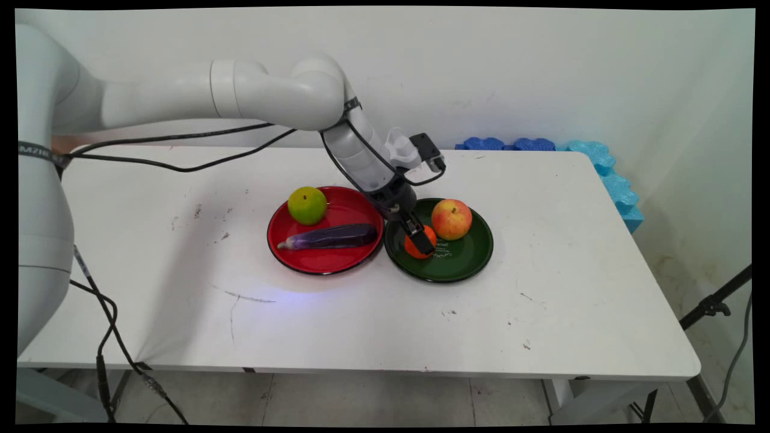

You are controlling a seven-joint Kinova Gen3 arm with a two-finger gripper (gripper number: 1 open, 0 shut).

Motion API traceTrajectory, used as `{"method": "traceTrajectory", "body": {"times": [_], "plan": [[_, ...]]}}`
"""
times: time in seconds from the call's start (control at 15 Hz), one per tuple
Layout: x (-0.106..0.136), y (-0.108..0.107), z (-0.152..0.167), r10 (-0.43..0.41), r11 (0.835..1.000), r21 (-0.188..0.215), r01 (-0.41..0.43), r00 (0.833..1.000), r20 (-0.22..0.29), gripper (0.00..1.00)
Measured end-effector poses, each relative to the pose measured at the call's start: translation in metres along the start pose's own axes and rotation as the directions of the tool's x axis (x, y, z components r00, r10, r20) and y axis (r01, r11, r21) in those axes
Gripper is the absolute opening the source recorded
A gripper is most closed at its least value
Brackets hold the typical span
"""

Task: Pick up the mandarin from the green plate, then place the picked object on the table

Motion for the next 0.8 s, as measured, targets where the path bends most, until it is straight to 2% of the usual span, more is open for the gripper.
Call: {"method": "traceTrajectory", "body": {"times": [0.07,0.13,0.53,0.8], "plan": [[0.000,0.000,0.002,-0.001,1.000,-0.001,0.001,1.000,0.000,1.00],[0.000,0.000,0.004,-0.002,1.000,-0.002,0.002,1.000,0.000,0.00],[0.002,0.001,0.009,0.005,1.000,-0.009,-0.005,1.000,-0.001,0.00],[0.005,0.006,-0.010,0.055,0.998,-0.006,-0.055,0.998,-0.007,0.00]]}}
